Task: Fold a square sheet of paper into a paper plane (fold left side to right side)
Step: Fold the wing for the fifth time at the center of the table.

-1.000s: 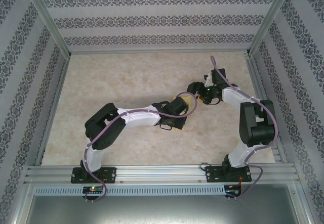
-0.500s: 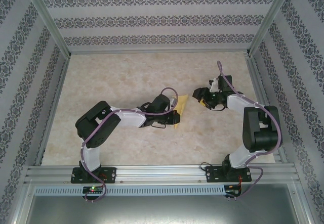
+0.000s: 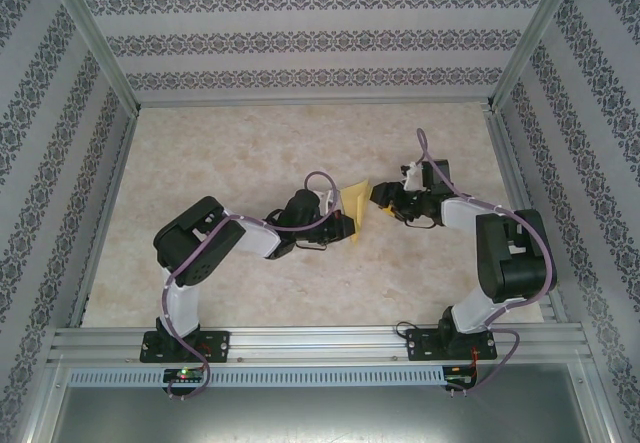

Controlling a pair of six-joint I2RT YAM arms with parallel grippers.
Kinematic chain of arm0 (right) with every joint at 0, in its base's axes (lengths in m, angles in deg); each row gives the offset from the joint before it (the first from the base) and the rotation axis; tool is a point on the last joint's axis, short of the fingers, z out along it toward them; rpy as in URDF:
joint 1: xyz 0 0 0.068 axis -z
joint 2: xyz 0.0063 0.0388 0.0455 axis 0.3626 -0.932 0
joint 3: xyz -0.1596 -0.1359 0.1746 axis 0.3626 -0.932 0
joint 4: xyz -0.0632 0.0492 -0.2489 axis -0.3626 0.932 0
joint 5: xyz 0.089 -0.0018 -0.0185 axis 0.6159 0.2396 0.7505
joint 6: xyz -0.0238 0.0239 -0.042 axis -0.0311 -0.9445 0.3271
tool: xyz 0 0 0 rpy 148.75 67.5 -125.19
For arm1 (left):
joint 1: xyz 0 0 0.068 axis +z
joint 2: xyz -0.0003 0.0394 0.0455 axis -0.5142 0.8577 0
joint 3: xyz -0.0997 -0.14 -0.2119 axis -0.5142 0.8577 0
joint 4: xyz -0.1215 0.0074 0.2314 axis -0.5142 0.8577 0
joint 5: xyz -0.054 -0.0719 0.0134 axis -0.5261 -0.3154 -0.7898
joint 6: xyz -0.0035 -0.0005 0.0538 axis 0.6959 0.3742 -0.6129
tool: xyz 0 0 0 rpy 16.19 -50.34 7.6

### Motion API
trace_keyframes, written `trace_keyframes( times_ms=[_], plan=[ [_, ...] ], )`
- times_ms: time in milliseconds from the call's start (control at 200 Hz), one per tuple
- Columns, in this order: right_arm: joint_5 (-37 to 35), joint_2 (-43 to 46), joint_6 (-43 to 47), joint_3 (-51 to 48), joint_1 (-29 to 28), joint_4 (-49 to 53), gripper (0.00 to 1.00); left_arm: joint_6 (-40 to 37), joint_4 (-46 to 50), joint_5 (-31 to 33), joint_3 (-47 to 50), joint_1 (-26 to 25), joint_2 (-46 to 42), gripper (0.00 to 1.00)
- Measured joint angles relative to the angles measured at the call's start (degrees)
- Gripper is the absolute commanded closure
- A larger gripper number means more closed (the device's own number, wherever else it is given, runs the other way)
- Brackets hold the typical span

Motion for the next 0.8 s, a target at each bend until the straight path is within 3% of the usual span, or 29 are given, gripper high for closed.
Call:
trace_keyframes(
  times_ms=[799],
  plan=[
    [0.2,-0.5,-0.4,-1.8,-3.4,-2.1,0.41,9.2,-15.4,-3.5,4.4,2.8,5.2,0.95]
  ],
)
